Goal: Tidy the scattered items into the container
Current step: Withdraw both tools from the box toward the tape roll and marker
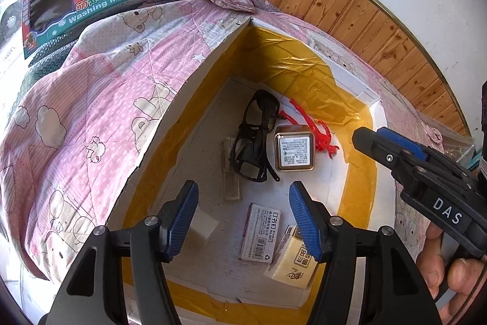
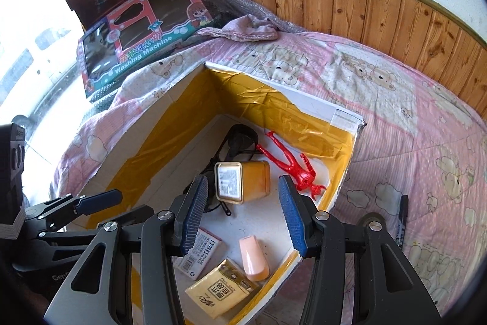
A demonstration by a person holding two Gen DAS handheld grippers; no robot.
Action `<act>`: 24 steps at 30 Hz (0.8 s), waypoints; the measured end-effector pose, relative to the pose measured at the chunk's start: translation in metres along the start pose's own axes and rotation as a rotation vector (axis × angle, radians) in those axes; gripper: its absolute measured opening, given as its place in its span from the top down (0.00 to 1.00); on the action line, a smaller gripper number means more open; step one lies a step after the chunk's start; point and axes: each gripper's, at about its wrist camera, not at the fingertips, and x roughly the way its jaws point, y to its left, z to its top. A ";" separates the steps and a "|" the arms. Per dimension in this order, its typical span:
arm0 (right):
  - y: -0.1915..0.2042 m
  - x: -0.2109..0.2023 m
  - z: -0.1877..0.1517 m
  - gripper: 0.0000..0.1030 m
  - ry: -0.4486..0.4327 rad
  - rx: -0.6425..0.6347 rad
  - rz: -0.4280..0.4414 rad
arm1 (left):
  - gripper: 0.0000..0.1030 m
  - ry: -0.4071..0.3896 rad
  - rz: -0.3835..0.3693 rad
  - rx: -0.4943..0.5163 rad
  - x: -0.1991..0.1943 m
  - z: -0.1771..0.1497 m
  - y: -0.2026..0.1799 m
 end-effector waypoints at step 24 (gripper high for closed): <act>-0.050 -0.081 -0.152 0.50 0.003 0.208 0.050 | 0.39 -0.083 0.001 0.202 -0.054 -0.083 -0.096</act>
